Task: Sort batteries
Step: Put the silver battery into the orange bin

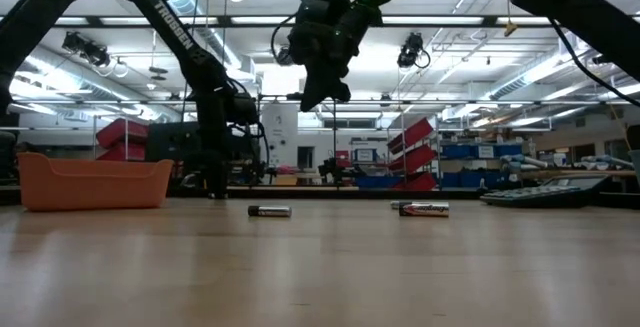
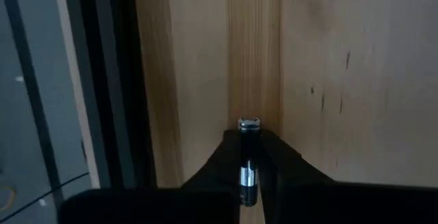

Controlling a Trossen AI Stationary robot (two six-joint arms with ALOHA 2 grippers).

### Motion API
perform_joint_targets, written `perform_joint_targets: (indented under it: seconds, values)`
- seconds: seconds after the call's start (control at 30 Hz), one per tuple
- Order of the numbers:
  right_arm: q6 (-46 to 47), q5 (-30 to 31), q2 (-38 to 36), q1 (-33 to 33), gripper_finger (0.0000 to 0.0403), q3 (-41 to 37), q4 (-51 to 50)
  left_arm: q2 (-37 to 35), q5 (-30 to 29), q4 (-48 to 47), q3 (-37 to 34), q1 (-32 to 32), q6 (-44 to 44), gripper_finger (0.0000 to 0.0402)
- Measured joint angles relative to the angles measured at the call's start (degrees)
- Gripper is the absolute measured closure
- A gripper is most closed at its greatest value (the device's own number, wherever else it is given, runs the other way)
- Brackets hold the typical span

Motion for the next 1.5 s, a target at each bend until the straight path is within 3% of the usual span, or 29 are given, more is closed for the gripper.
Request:
perform_joint_targets:
  seconds: [0.27, 0.73, 0.87, 1.0, 1.1, 1.33, 1.5]
  values:
    - [1.6, 1.4, -4.4, 2.1, 0.0401, 0.0, 0.2, -0.9, -4.2, 0.3, -1.1, -1.5, -1.4, 0.0397]
    - [0.1, 4.7, -12.3, 2.8, 0.0401, 0.0, -1.3, -14.8, 13.3, -3.5, -1.1, -1.8, -1.2, 0.0401]
    - [-0.5, 5.1, -12.6, 2.8, 0.0401, 0.0, -3.2, -19.9, 15.1, -6.3, -1.0, -2.5, -3.9, 0.0401]
    - [-3.1, 5.2, -12.6, 2.8, 0.0401, -1.3, -4.1, -26.5, 13.3, -5.6, -2.8, -6.3, -14.2, 0.0401]
    - [-2.2, 5.2, -12.6, 2.8, 0.0401, -3.0, -4.4, -32.7, 8.0, -6.6, -7.7, -12.2, -20.9, 0.0401]
    - [0.0, 5.2, -12.6, 3.5, 0.0402, -4.0, -5.9, -48.6, -2.0, -16.2, -15.6, -31.6, -51.3, 0.0401]
    - [-0.3, 5.2, -12.6, 5.2, 0.0402, -4.0, -4.4, -53.9, -11.7, -24.4, -18.0, -44.2, -71.7, 0.0401]
